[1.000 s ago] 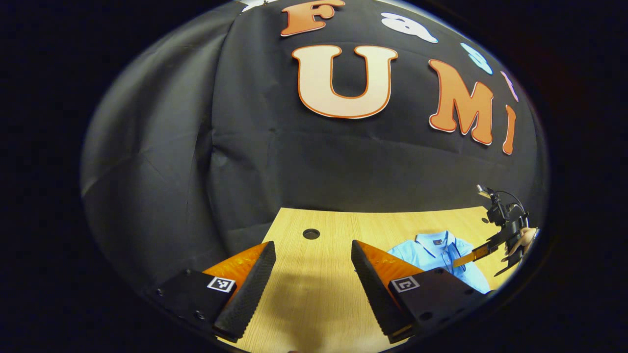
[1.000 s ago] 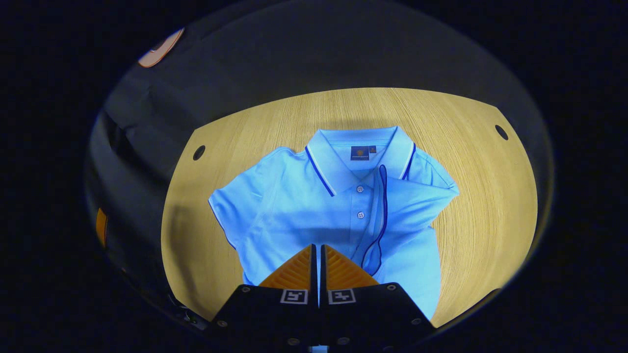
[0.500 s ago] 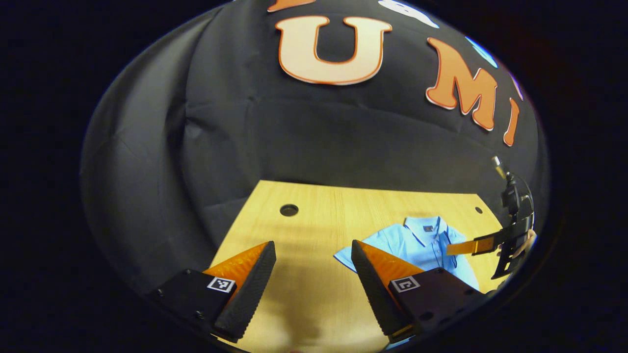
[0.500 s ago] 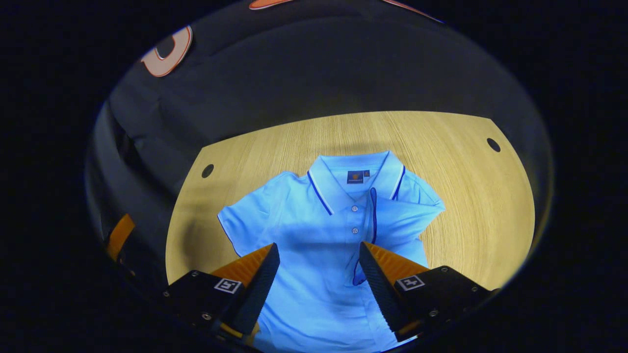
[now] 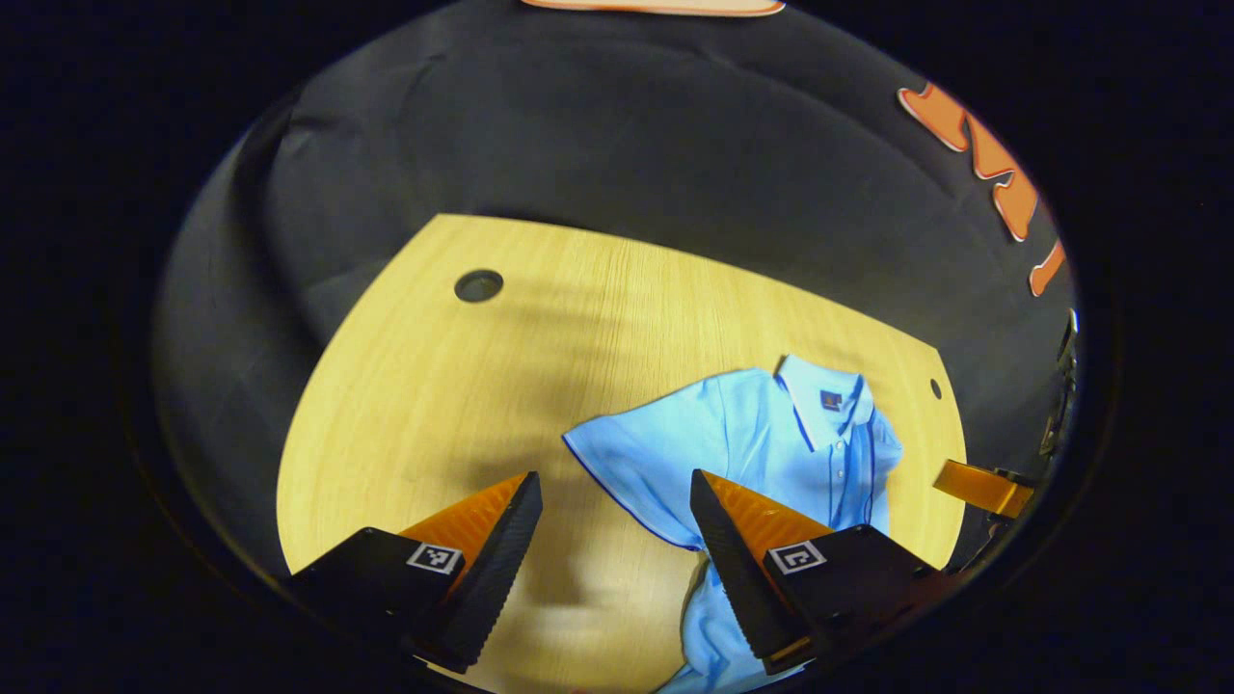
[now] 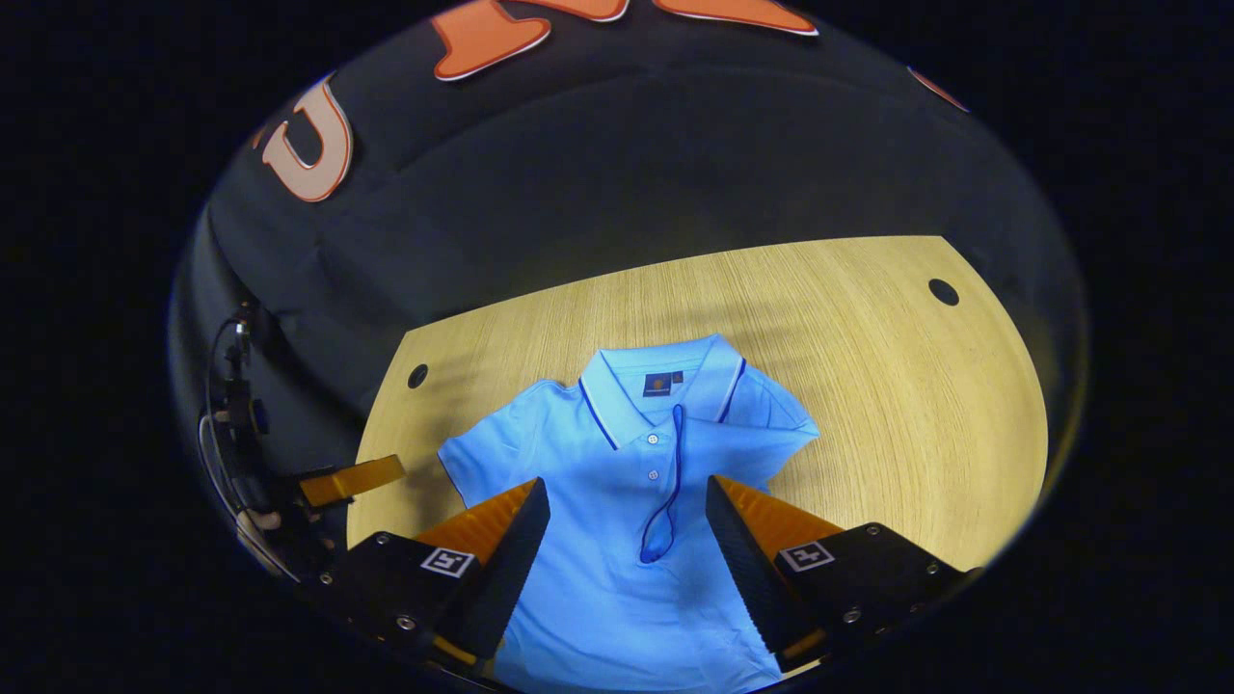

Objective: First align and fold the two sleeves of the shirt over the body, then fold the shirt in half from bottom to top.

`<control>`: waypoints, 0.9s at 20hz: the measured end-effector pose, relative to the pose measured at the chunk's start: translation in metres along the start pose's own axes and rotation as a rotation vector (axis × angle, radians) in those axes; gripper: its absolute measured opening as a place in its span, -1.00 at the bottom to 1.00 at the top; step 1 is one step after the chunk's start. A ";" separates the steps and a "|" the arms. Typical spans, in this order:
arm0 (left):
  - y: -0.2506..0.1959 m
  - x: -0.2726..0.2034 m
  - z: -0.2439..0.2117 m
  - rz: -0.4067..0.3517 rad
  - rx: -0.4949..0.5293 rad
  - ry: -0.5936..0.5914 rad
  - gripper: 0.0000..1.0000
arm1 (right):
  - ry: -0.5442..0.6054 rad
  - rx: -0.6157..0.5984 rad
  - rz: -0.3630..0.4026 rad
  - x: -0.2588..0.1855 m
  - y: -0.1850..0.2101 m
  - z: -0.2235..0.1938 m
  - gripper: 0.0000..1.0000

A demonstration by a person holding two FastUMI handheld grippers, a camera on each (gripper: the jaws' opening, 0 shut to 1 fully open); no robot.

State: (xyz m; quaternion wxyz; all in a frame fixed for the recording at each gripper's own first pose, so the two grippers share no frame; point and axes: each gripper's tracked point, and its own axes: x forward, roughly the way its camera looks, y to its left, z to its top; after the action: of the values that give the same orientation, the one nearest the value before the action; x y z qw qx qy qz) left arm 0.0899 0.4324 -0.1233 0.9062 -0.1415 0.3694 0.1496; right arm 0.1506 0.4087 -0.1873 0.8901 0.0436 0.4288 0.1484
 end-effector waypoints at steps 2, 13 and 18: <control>0.003 0.020 -0.012 0.045 -0.025 0.092 1.00 | 0.009 0.012 -0.001 -0.005 -0.015 -0.005 0.97; 0.003 0.067 -0.033 0.213 -0.027 0.216 0.97 | 0.030 0.095 -0.045 -0.021 -0.089 -0.017 0.97; -0.011 0.073 -0.026 0.195 -0.016 0.190 -0.55 | 0.025 0.080 -0.062 -0.016 -0.100 -0.019 0.97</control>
State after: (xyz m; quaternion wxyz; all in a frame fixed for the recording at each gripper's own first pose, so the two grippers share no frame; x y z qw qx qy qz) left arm 0.1276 0.4245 -0.1917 0.8471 -0.1260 0.4642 0.2258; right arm 0.1493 0.3081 -0.2079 0.8864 0.0639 0.4465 0.1039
